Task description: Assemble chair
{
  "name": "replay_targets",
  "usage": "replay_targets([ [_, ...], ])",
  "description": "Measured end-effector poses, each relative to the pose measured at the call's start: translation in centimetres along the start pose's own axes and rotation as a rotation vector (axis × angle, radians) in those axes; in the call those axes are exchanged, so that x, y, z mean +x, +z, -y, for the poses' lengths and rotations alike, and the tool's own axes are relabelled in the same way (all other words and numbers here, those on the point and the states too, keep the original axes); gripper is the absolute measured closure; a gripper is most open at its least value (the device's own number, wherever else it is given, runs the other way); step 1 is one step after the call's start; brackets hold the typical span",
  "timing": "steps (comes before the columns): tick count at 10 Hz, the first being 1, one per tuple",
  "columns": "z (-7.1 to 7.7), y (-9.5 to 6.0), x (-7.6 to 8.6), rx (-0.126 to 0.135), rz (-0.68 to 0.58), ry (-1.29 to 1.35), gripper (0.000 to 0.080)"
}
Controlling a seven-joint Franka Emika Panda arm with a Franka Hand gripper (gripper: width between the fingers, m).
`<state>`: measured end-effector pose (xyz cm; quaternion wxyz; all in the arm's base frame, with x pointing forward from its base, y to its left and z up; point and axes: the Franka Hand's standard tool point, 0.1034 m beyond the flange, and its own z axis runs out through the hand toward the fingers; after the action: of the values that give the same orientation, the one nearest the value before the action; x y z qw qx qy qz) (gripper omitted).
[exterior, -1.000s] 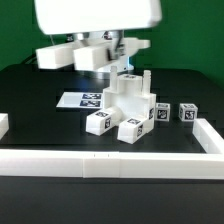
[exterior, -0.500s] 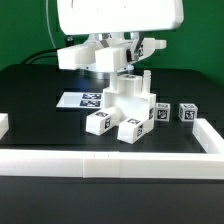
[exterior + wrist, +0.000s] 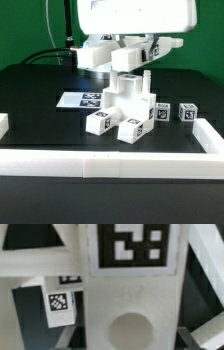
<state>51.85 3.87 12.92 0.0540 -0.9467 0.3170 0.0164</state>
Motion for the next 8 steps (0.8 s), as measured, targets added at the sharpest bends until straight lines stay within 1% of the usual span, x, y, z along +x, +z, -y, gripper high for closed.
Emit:
replay_targets([
  [1,0.35,0.47,-0.40,-0.012,0.002,-0.022,0.0515],
  [2,0.23,0.43,-0.29,-0.009,0.003,-0.020,0.0515],
  [5,0.12,0.57,-0.33,-0.012,0.005,-0.021,0.0515],
  [8,-0.52,0.98,-0.48,-0.020,0.012,-0.019,0.0515],
])
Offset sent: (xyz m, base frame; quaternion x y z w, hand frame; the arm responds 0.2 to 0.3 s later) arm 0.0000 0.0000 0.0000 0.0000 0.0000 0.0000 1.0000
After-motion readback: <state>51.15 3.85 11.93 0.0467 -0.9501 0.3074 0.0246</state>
